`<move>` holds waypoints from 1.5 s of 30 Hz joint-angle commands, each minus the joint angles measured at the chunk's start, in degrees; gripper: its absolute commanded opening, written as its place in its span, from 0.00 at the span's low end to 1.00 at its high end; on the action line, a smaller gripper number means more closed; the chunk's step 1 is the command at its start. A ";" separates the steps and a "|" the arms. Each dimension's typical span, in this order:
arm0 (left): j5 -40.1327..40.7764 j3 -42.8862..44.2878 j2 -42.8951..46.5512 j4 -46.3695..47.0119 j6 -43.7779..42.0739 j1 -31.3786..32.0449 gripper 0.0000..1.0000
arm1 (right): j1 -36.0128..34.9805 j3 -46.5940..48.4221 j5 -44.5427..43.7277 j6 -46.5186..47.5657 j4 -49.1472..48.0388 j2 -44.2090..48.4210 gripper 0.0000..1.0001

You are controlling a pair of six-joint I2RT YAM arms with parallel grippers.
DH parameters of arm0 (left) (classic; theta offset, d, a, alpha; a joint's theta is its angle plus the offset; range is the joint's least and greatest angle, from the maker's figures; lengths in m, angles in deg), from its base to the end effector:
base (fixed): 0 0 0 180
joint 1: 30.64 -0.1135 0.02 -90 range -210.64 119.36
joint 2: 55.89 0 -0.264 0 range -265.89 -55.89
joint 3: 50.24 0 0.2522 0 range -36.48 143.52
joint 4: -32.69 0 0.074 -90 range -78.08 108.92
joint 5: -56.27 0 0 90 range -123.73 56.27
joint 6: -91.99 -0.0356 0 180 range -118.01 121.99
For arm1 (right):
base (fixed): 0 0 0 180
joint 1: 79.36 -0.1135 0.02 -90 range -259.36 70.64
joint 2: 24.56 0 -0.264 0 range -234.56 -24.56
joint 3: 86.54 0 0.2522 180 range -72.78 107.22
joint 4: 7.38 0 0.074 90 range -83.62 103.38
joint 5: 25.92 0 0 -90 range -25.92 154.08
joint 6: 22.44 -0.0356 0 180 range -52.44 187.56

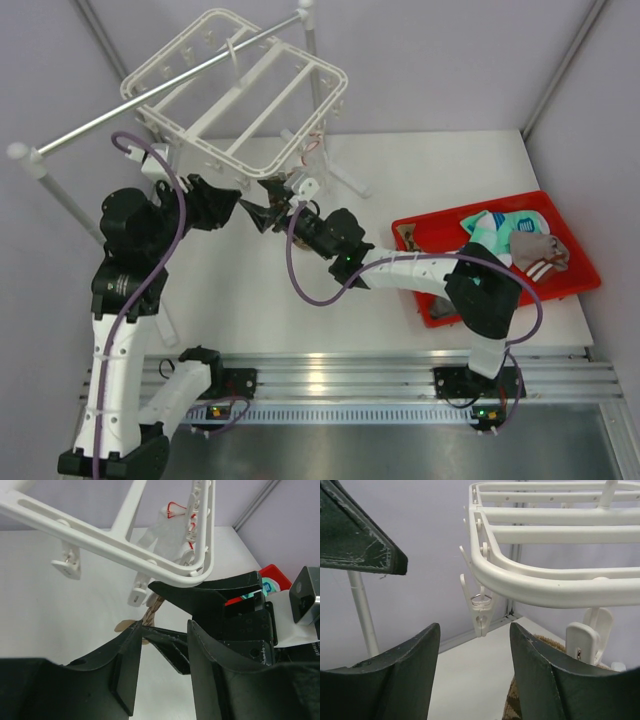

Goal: Clip the socks to the hanger
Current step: Open the clamp at the hanger.

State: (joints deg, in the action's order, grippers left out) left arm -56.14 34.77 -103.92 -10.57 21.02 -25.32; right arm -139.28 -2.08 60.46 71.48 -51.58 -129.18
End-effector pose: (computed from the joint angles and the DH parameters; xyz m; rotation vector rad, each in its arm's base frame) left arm 0.1493 -0.0275 0.4498 0.0959 1.7109 -0.6455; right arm 0.2142 0.3653 0.3267 -0.5799 1.0405 0.8275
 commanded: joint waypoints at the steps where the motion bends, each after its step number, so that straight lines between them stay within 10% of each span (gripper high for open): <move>1: 5.79 0.65 1.88 -2.41 -3.81 -0.22 0.46 | 0.68 2.26 1.59 0.21 -5.24 -0.15 0.57; 26: 0.27 -6.64 -5.84 17.54 -5.50 -0.14 0.56 | 1.03 -2.49 5.72 0.56 -4.10 3.02 0.57; 39: -4.38 -6.73 -6.73 17.20 -7.16 -0.14 0.19 | 6.91 0.31 17.05 -12.08 2.75 3.46 0.57; 45: -12.73 -5.33 -6.55 14.56 -9.01 -0.14 0.17 | 8.33 3.04 25.94 -16.66 4.17 2.93 0.57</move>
State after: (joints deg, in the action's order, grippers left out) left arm -62.72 27.73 -111.24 3.46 13.83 -25.32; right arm -131.41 -2.46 79.66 59.33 -46.11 -128.44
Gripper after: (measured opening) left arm 0.226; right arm 0.571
